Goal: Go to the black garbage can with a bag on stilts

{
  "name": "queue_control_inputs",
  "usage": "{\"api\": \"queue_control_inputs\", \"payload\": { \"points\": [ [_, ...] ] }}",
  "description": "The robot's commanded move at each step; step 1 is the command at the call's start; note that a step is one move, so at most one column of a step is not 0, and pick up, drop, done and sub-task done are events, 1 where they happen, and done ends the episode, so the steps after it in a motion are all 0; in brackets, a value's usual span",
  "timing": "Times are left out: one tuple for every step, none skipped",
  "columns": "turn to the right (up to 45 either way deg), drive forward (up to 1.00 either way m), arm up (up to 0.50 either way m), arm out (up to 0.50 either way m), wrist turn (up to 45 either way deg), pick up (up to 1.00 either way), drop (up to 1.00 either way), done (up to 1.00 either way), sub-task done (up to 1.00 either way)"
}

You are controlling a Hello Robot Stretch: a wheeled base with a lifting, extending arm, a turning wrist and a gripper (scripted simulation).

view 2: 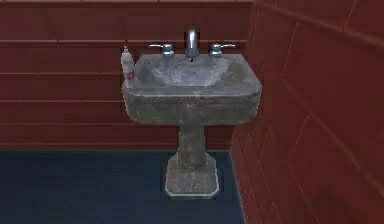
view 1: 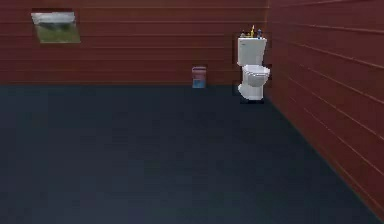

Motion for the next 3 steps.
{"api": "queue_control_inputs", "payload": {
  "points": [
    [0.0,0.2,0.0,0.0,0.0,0.0,0.0,0.0,0.0],
    [-45.0,0.0,0.0,0.0,0.0,0.0,0.0,0.0,0.0],
    [-42.0,0.0,0.0,0.0,0.0,0.0,0.0,0.0,0.0]
  ]
}}
